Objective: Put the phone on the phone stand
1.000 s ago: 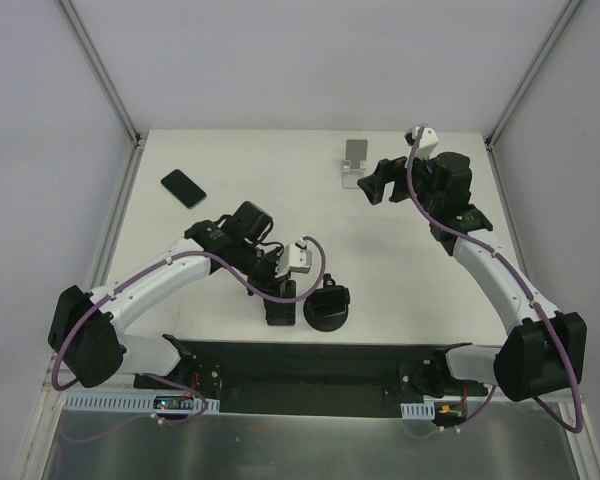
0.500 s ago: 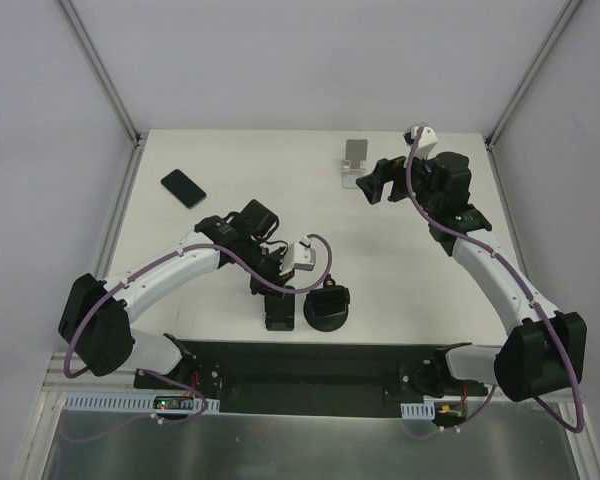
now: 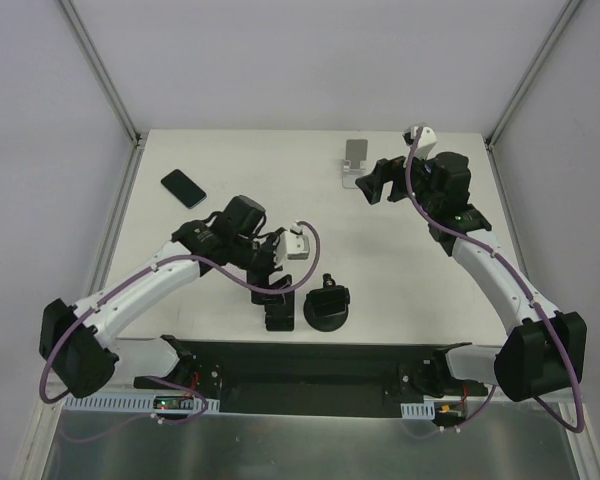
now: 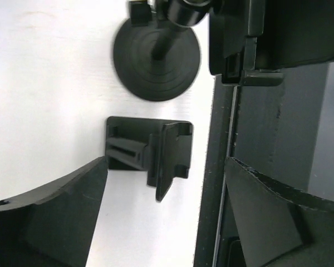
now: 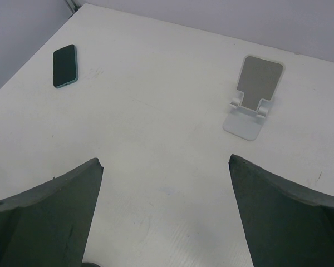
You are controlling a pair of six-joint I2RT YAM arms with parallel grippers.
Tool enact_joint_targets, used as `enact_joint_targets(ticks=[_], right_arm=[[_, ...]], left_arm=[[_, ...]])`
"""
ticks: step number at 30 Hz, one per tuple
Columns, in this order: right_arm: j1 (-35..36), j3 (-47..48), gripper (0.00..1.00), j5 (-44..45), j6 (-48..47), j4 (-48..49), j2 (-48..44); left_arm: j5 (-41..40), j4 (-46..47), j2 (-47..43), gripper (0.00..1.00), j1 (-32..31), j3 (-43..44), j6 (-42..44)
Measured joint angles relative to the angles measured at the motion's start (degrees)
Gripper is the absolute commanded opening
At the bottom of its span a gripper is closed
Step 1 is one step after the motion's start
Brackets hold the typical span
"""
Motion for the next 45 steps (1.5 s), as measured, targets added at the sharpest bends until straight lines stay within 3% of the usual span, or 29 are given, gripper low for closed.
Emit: enact_joint_targets(ticks=[2, 6, 9, 10, 13, 17, 23, 26, 27, 28, 33, 45], right_arm=[[0.0, 0.0, 0.98, 0.0, 0.0, 0.0, 0.0], [0.0, 0.0, 0.98, 0.1, 0.0, 0.0, 0.0], [0.0, 0.0, 0.98, 0.2, 0.0, 0.0, 0.0], [0.0, 0.0, 0.98, 0.3, 0.0, 0.0, 0.0], [0.0, -0.5, 0.98, 0.3, 0.0, 0.0, -0.5], [0.0, -1.5, 0.97, 0.5, -0.1, -0.1, -2.0], [0.0, -1.9, 0.97, 0.8, -0.6, -0.3, -4.8], [0.0, -1.9, 0.97, 0.9, -0.8, -0.3, -5.4], [0.0, -1.9, 0.97, 0.9, -0.9, -0.3, -5.5], [0.0, -1.9, 0.97, 0.9, -0.9, -0.3, -5.5], [0.0, -2.2, 0.97, 1.0, -0.9, -0.3, -5.5], [0.0, -2.3, 0.97, 1.1, -1.0, -0.4, -5.4]], left_arm=[[-1.8, 0.8, -3.6, 0.99, 0.0, 0.0, -3.2], [-4.0, 3.6, -13.1, 0.98, 0.0, 0.0, -12.7], [-2.3, 8.3, -21.5, 0.88, 0.0, -2.1, -18.6], [-1.8, 10.0, -24.1, 0.8, -0.1, -3.3, -20.3], [-0.9, 14.5, -28.2, 0.75, -0.1, -5.6, -23.6], [1.1, 20.1, -23.5, 0.88, -0.1, -5.5, -25.5], [5.9, 23.4, -11.2, 0.88, -2.1, -3.9, -26.0], [8.4, 23.6, -8.9, 0.77, -3.8, -3.3, -26.0], [9.3, 24.0, -8.4, 0.66, -4.5, -3.0, -25.9], [9.7, 24.2, -8.0, 0.63, -5.1, -2.6, -25.8], [11.2, 25.6, -5.9, 0.59, -7.3, -1.3, -25.6], [9.1, 25.3, -0.9, 0.34, -10.8, 0.8, -25.7]])
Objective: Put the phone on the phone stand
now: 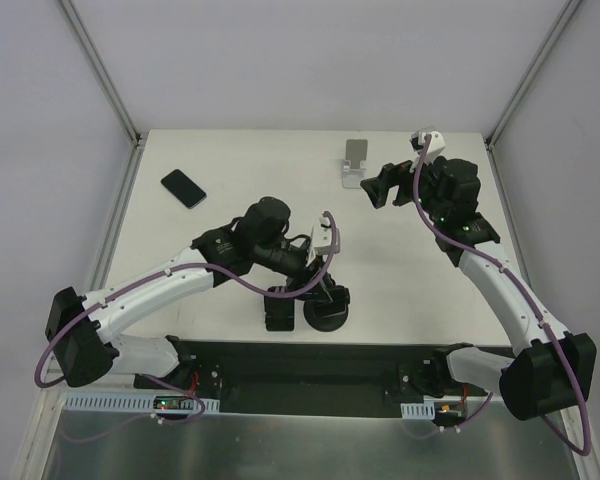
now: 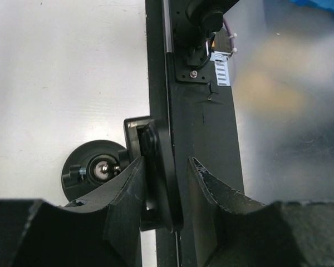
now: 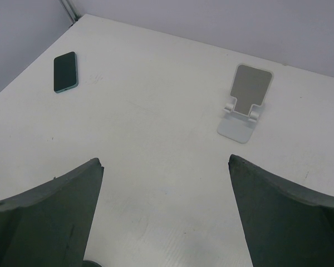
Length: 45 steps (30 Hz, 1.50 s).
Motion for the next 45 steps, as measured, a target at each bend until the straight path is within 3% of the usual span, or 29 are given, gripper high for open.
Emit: enact_joint_targets(ticks=[2, 3, 6, 11, 21, 22, 23, 25, 27, 32, 37, 40, 43, 45], right_arm=[[0.0, 0.0, 0.97, 0.0, 0.0, 0.0, 0.0], [0.0, 0.0, 0.97, 0.0, 0.0, 0.0, 0.0], [0.0, 0.0, 0.97, 0.0, 0.0, 0.0, 0.0], [0.0, 0.0, 0.97, 0.1, 0.0, 0.0, 0.0], [0.0, -0.1, 0.97, 0.2, -0.2, 0.0, 0.1], [0.0, -0.1, 0.97, 0.2, -0.2, 0.0, 0.1], [0.0, -0.1, 0.97, 0.2, -0.2, 0.0, 0.1], [0.0, -0.1, 0.97, 0.2, -0.2, 0.0, 0.2], [0.0, -0.1, 0.97, 0.2, -0.2, 0.0, 0.2], [0.0, -0.1, 0.97, 0.2, -0.2, 0.0, 0.6], [0.0, -0.1, 0.97, 0.2, -0.2, 0.0, 0.7], [0.0, -0.1, 0.97, 0.2, -0.2, 0.0, 0.7], [0.0, -0.1, 0.97, 0.2, -0.2, 0.0, 0.8], [0.0, -0.1, 0.97, 0.2, -0.2, 0.0, 1.1]], left_arm=[[-0.1, -0.8, 0.8, 0.32, -0.7, 1.3, -0.1], [-0.2, -1.6, 1.5, 0.22, -1.0, 2.4, -0.1], [-0.8, -4.5, 3.6, 0.06, -1.0, 5.5, -0.2], [-1.8, -9.7, 7.8, 0.0, -1.0, 11.3, 0.1], [-5.4, -14.6, 8.9, 0.0, -3.0, 14.6, 1.4], [-6.2, -14.9, 8.9, 0.03, -3.5, 14.9, 1.5], [-7.0, -15.3, 8.9, 0.22, -3.8, 15.1, 1.6], [-8.7, -16.1, 8.9, 0.42, -4.3, 15.7, 1.7], [-10.2, -16.9, 8.9, 0.72, -4.4, 16.2, 1.2], [-12.9, -17.4, 8.6, 0.87, -4.4, 17.7, -0.9], [-17.7, -17.1, 3.8, 0.91, -4.3, 17.9, -3.3], [-25.4, -16.0, -0.7, 0.91, -2.9, 17.4, -6.8], [-32.6, -14.5, -5.8, 0.98, 5.0, 14.9, -12.8], [-36.8, -13.9, -8.6, 0.99, 14.4, 11.7, -18.5]])
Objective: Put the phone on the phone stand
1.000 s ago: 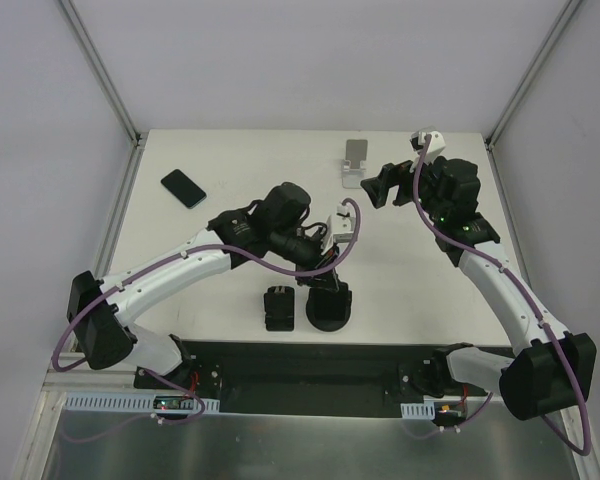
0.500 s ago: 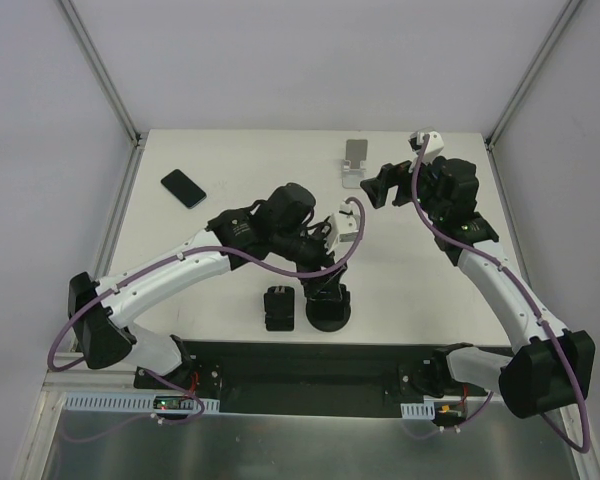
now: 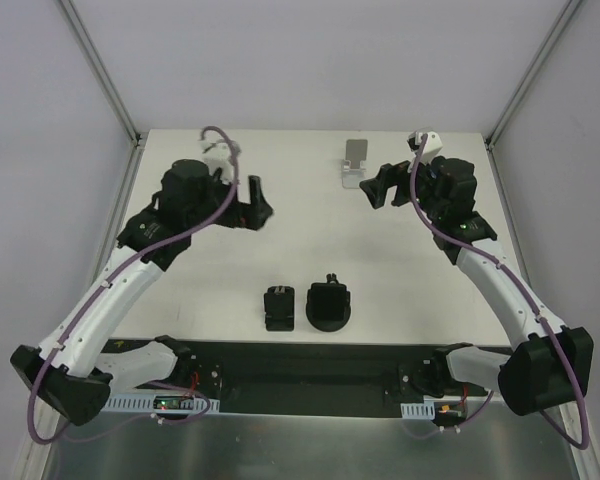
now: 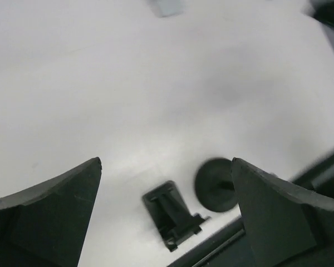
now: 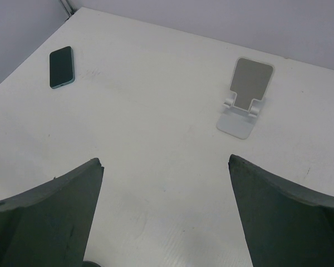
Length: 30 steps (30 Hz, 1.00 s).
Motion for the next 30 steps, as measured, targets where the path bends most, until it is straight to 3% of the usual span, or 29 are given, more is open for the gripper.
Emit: enact_joint_targets(ticks=[4, 10, 23, 26, 30], right_arm=[[0.0, 0.0, 0.97, 0.0, 0.0, 0.0, 0.7], [0.0, 0.0, 0.97, 0.0, 0.1, 0.0, 1.4], [0.0, 0.0, 0.97, 0.0, 0.2, 0.0, 2.0], [0.0, 0.0, 0.97, 0.0, 0.2, 0.0, 2.7], [0.0, 0.0, 0.97, 0.0, 0.2, 0.0, 4.1]], left_arm=[[-8.0, -1.0, -2.3, 0.99, 16.8, -6.2, -9.3], [-14.8, -4.9, 4.4, 0.99, 30.6, -4.8, -16.1], [-19.7, -10.6, 42.9, 0.99, 43.7, 20.7, -31.0], [-20.0, -11.2, 49.6, 0.92, 44.9, 27.2, -31.5], [-18.8, -13.0, 56.7, 0.99, 45.3, 35.4, -32.2]])
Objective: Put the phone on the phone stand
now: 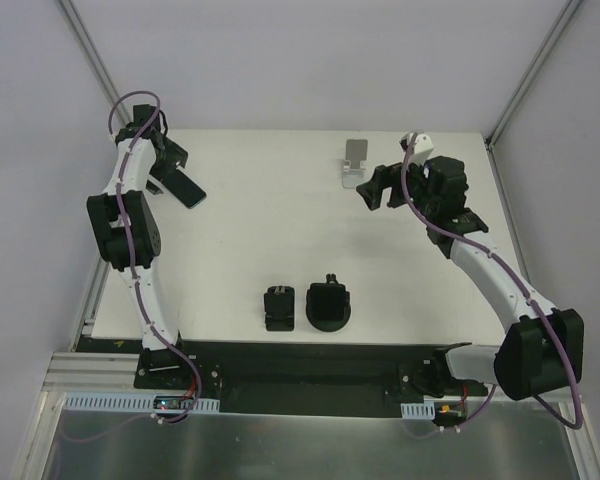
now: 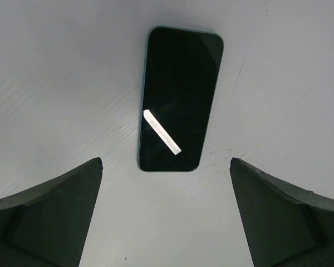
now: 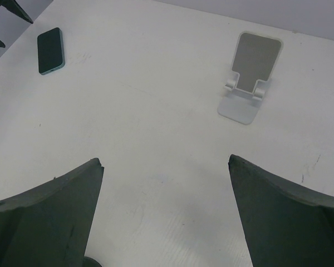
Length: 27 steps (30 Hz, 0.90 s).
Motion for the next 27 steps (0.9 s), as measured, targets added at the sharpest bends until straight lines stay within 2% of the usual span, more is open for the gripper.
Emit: enact_joint_targets(ticks=[4, 15, 27], right_arm=[[0.0, 0.0, 0.97, 0.0, 0.0, 0.0, 1.6], [0.0, 0.8, 0.97, 0.4, -0.5, -0.2, 4.8], [0.0, 1.3, 0.98, 0.4, -0.5, 0.0, 5.7]], left_arm=[[1.8, -2.5, 7.4, 0.99, 0.2, 7.7, -1.8], [1.5, -10.5, 18.0, 0.99, 0.6, 16.4, -3.8], [1.4, -13.7, 20.4, 0.99, 0.5, 19.6, -8.9]])
